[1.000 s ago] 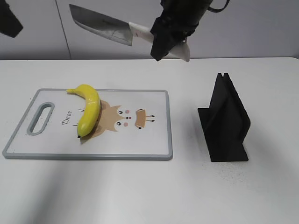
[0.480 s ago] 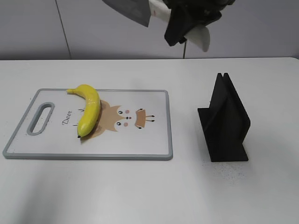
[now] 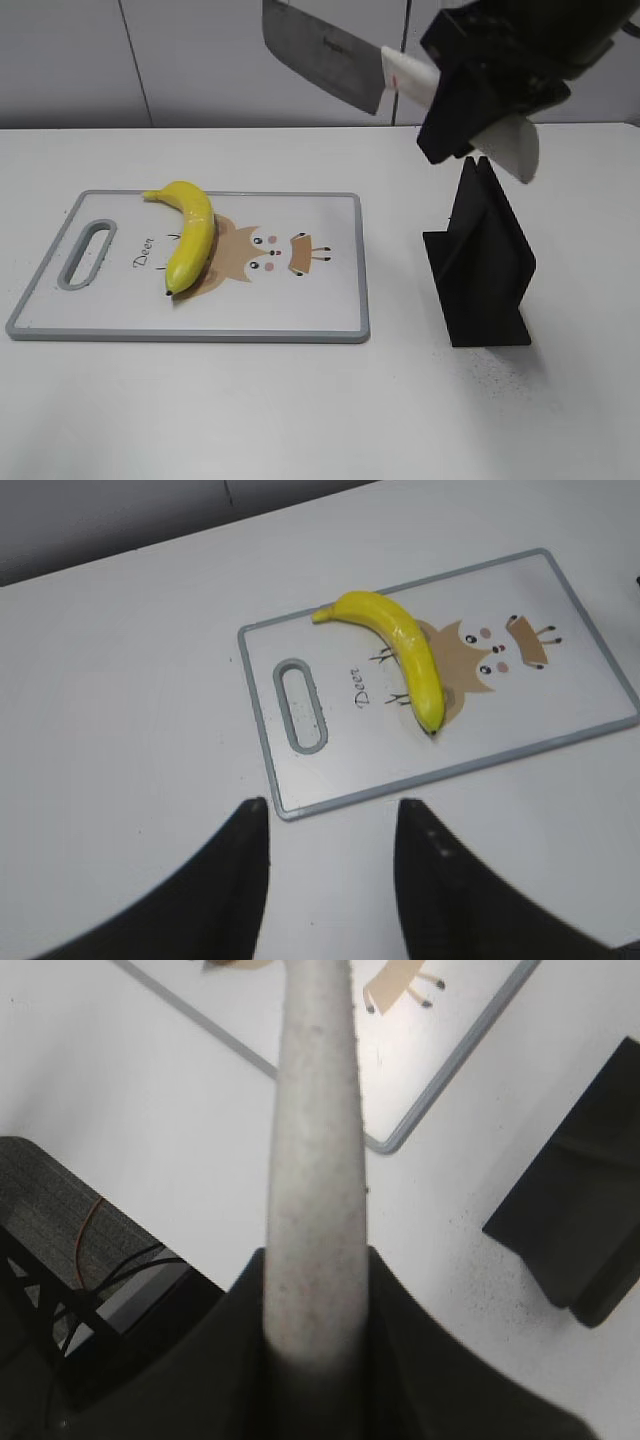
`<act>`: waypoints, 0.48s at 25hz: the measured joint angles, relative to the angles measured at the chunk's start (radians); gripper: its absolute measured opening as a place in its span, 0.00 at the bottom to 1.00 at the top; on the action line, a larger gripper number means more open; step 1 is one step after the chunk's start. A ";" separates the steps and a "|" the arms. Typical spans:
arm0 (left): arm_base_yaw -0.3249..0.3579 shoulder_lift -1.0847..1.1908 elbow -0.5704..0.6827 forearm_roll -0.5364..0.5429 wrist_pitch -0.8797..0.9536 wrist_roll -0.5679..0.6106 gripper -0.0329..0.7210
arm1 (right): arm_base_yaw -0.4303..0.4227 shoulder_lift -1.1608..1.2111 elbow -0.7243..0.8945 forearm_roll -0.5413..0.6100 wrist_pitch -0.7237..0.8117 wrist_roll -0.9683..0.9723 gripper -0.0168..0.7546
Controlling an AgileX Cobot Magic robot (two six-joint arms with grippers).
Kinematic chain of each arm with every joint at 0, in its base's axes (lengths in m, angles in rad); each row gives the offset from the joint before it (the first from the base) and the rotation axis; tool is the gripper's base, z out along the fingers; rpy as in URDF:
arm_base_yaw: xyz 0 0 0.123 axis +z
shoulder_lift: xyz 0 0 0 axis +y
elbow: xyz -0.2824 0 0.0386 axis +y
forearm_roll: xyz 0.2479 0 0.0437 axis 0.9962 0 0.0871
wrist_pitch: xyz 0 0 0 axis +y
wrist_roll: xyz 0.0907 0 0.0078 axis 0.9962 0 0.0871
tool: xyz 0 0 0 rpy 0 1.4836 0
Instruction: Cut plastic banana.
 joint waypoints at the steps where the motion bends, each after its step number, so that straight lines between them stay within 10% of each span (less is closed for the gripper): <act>1: 0.000 -0.031 0.036 0.000 0.000 0.000 0.58 | 0.000 -0.020 0.024 0.000 -0.002 0.008 0.26; 12: 0.000 -0.434 0.407 0.000 0.002 0.000 0.58 | 0.000 -0.216 0.283 -0.003 -0.106 0.077 0.26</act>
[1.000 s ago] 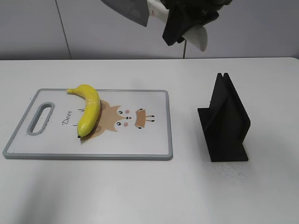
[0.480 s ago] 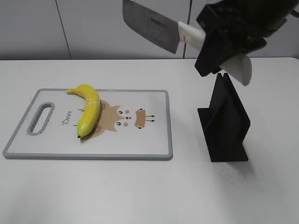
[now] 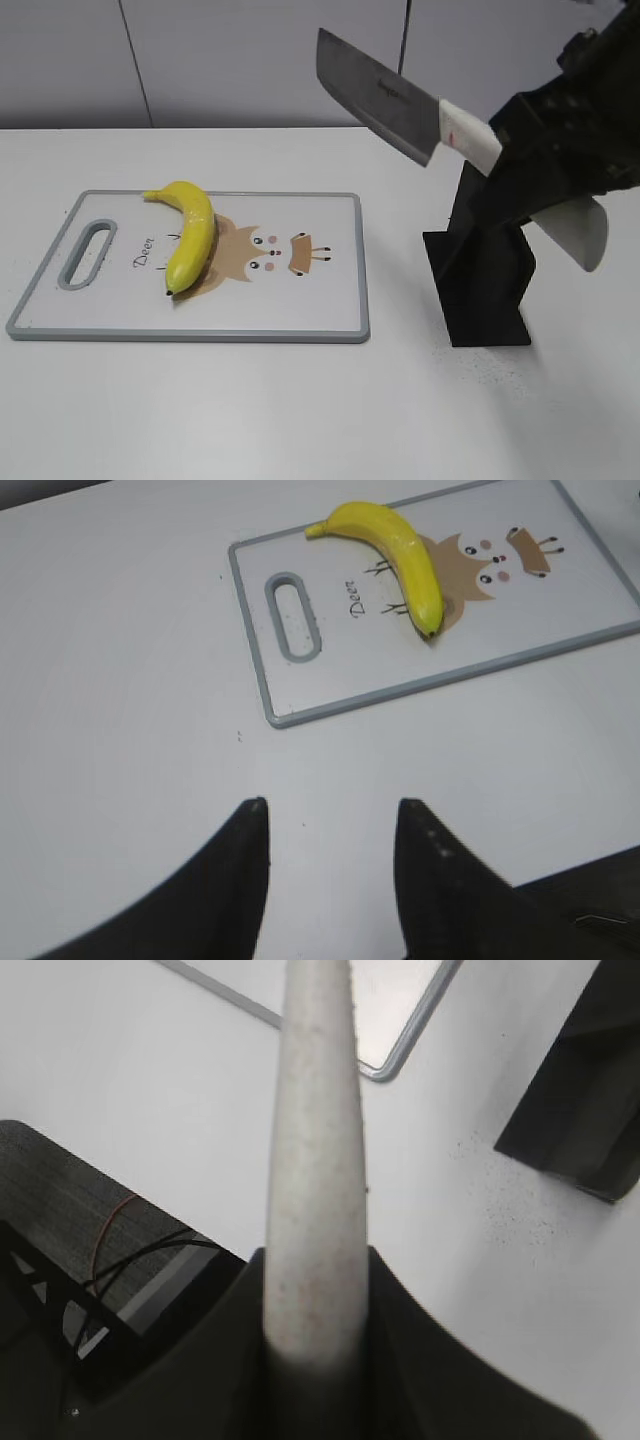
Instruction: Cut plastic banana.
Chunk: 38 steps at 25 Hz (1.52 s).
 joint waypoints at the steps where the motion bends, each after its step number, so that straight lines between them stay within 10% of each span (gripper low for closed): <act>1: 0.000 -0.035 0.031 -0.001 0.000 0.000 0.58 | 0.000 -0.011 0.016 -0.005 -0.007 0.017 0.26; 15: 0.000 -0.421 0.260 -0.048 -0.092 -0.001 0.58 | 0.000 -0.161 0.177 -0.193 -0.024 0.294 0.26; 38: 0.008 -0.424 0.307 -0.067 -0.170 -0.001 0.58 | 0.000 -0.140 0.258 -0.331 -0.106 0.529 0.26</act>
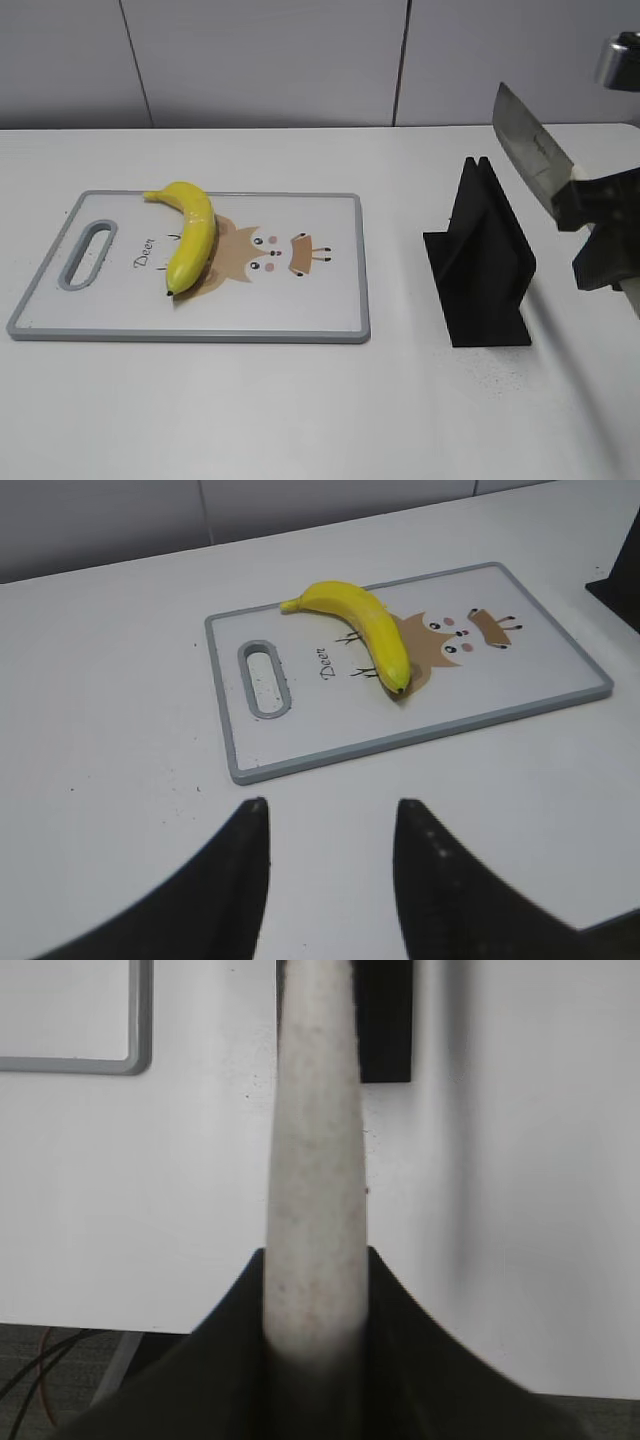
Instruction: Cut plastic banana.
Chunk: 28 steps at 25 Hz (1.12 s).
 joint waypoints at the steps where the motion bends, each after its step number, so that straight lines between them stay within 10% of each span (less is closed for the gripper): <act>1: 0.013 0.000 0.000 -0.002 -0.001 0.000 0.58 | 0.000 0.010 0.000 -0.007 -0.003 0.001 0.26; 11: 0.190 0.000 0.000 -0.006 -0.002 0.000 0.58 | 0.000 0.028 0.000 -0.027 -0.067 0.003 0.26; 28: 0.196 0.000 0.000 -0.006 -0.002 0.000 0.57 | 0.000 0.129 0.000 -0.049 -0.083 0.003 0.26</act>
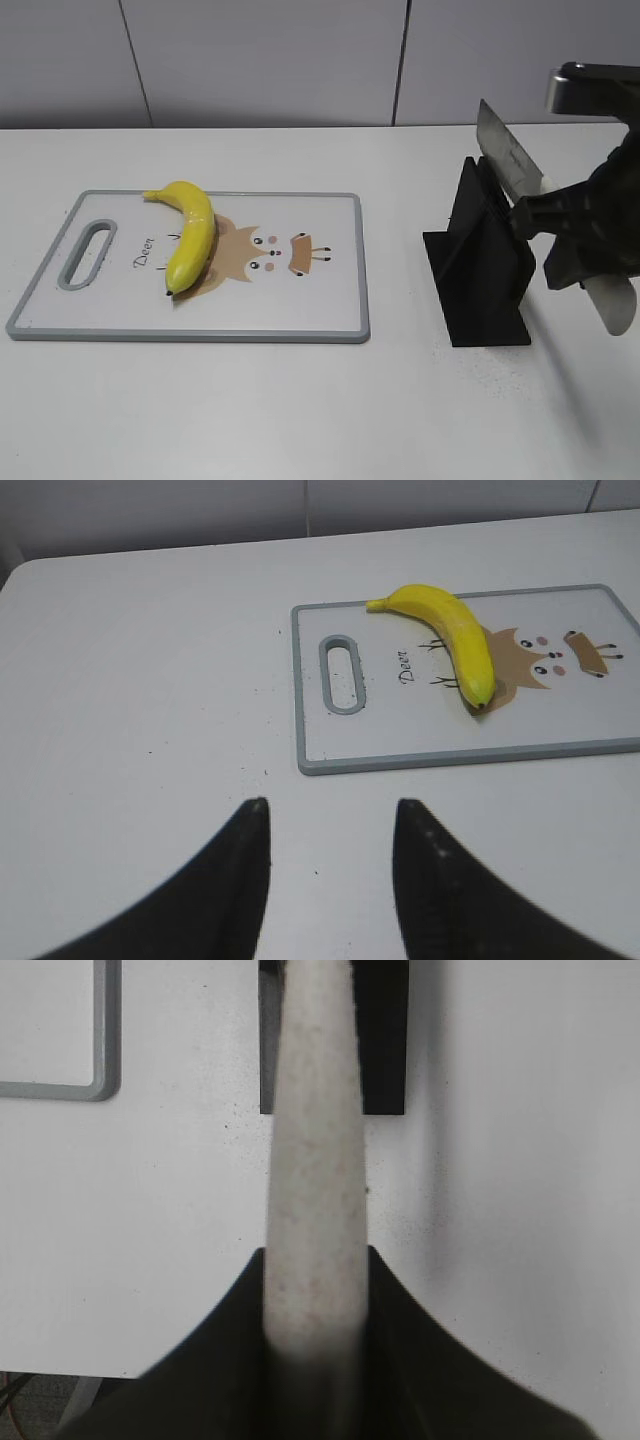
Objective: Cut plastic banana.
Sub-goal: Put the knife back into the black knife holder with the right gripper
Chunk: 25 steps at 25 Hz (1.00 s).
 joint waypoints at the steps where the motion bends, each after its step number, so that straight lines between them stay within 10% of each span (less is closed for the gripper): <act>1: 0.000 0.000 0.000 0.000 0.000 0.000 0.57 | 0.000 0.007 0.000 -0.001 0.000 0.000 0.26; 25: 0.000 0.000 0.000 0.000 0.000 0.000 0.46 | 0.000 0.134 0.000 -0.006 -0.086 0.001 0.26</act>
